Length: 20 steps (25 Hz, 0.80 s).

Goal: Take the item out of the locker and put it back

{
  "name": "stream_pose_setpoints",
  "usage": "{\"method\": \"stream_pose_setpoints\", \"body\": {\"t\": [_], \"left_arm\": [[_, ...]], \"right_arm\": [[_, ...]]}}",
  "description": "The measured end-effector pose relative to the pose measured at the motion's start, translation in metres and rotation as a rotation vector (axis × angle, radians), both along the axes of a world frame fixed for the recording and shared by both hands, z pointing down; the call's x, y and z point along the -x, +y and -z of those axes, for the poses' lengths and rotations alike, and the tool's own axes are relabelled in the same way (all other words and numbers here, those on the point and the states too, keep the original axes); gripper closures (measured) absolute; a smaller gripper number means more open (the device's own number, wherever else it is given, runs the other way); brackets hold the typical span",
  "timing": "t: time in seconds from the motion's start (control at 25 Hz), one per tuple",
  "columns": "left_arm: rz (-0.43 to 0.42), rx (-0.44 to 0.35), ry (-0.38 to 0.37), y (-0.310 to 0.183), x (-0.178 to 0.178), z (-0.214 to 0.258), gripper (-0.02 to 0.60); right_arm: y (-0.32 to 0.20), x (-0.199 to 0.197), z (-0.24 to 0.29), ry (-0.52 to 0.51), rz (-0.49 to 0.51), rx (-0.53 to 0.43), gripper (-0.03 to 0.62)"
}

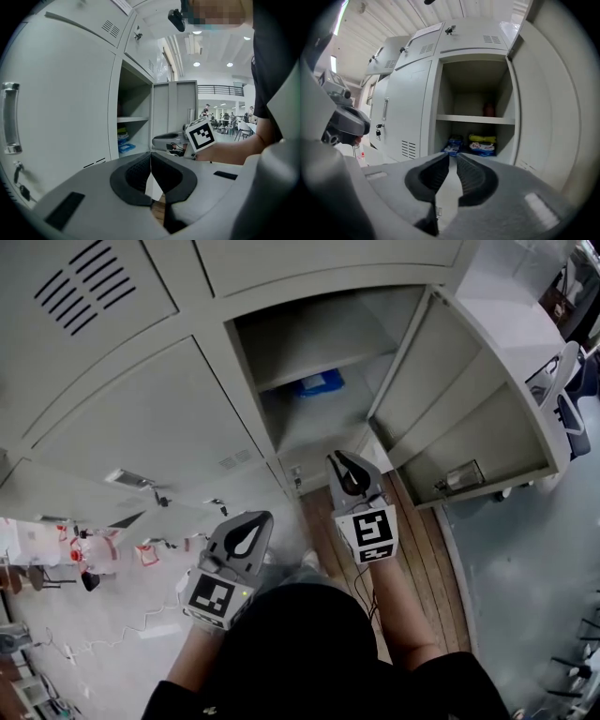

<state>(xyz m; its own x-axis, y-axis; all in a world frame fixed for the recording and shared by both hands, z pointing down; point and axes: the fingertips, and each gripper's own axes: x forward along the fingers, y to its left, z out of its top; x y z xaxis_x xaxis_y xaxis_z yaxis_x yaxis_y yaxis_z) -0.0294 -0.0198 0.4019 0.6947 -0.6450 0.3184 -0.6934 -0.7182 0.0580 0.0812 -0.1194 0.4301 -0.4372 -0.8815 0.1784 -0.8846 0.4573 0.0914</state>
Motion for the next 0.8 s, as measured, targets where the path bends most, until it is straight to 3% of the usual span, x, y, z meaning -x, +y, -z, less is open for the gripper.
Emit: {"method": "stream_pose_setpoints", "body": {"t": [0.32,0.8], "left_arm": [[0.015,0.024,-0.012,-0.008,0.004,-0.005,0.575],[0.021,0.051,-0.044,-0.023,0.021,-0.016,0.575]], "right_arm": [[-0.051,0.008,-0.02,0.051,0.007,0.033,0.52],[-0.122,0.02,-0.052,0.281,-0.01,0.079,0.484]]}}
